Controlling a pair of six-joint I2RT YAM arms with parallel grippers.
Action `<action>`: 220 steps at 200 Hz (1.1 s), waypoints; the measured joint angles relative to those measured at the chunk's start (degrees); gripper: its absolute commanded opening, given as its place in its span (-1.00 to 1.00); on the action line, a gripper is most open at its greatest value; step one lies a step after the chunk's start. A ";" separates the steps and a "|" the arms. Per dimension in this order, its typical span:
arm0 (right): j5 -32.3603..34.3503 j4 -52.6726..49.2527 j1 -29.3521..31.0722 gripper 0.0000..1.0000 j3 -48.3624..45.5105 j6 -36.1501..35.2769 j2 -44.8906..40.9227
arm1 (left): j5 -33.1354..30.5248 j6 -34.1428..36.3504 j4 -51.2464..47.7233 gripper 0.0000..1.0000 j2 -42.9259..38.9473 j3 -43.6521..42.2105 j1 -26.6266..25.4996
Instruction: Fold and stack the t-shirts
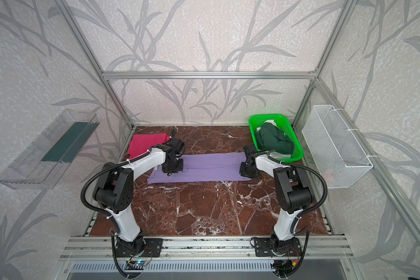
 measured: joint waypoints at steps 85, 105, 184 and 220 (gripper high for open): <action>-0.66 0.66 -0.48 -0.33 -0.52 0.00 -0.22 | -2.12 6.16 -12.07 -1.00 15.74 28.79 -0.04; -0.96 0.70 -0.50 -0.33 -0.52 -0.02 -0.24 | -3.98 8.24 -16.46 -0.81 22.47 39.56 -0.04; -0.96 0.79 -0.74 -0.33 -0.92 -0.04 -0.66 | -7.17 8.46 -12.33 -0.01 16.11 31.76 -0.02; -0.87 0.68 -0.74 -0.33 -0.92 -0.52 -0.68 | -6.27 3.13 -4.74 -0.01 -2.91 5.49 3.06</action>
